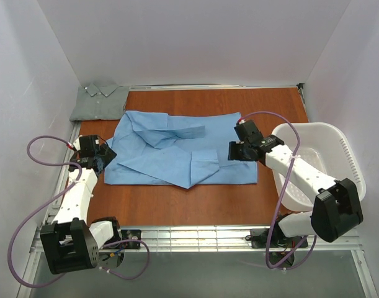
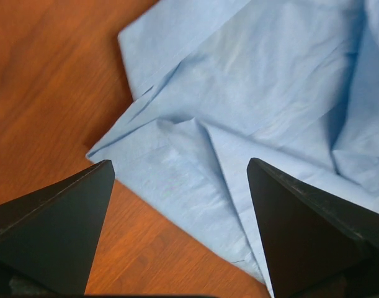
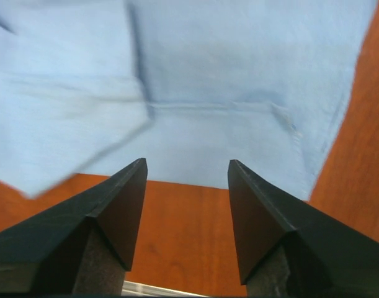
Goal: Fold and stack the long sleeve shirts
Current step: Fold the shirt
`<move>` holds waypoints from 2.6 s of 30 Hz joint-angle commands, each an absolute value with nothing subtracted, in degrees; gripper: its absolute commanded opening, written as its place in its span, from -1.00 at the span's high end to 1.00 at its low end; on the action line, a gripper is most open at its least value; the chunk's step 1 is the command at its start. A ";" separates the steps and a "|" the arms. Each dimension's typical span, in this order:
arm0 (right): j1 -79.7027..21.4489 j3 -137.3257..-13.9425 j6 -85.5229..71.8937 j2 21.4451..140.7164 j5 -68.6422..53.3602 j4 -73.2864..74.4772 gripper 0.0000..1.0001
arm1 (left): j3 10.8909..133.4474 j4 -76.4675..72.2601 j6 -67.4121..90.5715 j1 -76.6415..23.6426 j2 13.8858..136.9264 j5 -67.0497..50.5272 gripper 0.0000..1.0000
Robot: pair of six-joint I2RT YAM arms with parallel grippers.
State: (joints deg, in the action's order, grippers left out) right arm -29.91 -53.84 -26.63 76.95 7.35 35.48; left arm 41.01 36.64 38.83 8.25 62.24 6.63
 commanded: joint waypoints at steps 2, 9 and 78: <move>-34.26 -62.39 -31.20 79.69 8.26 36.91 -0.04 | 42.46 35.08 34.02 7.74 59.06 10.02 -0.68; -42.79 -81.19 -31.47 96.13 14.84 45.52 -0.08 | 38.94 31.12 30.76 0.88 56.52 15.55 -0.68; -48.95 -112.66 -31.29 119.71 22.77 53.96 0.97 | 37.35 28.39 30.59 -7.65 56.34 17.05 -0.65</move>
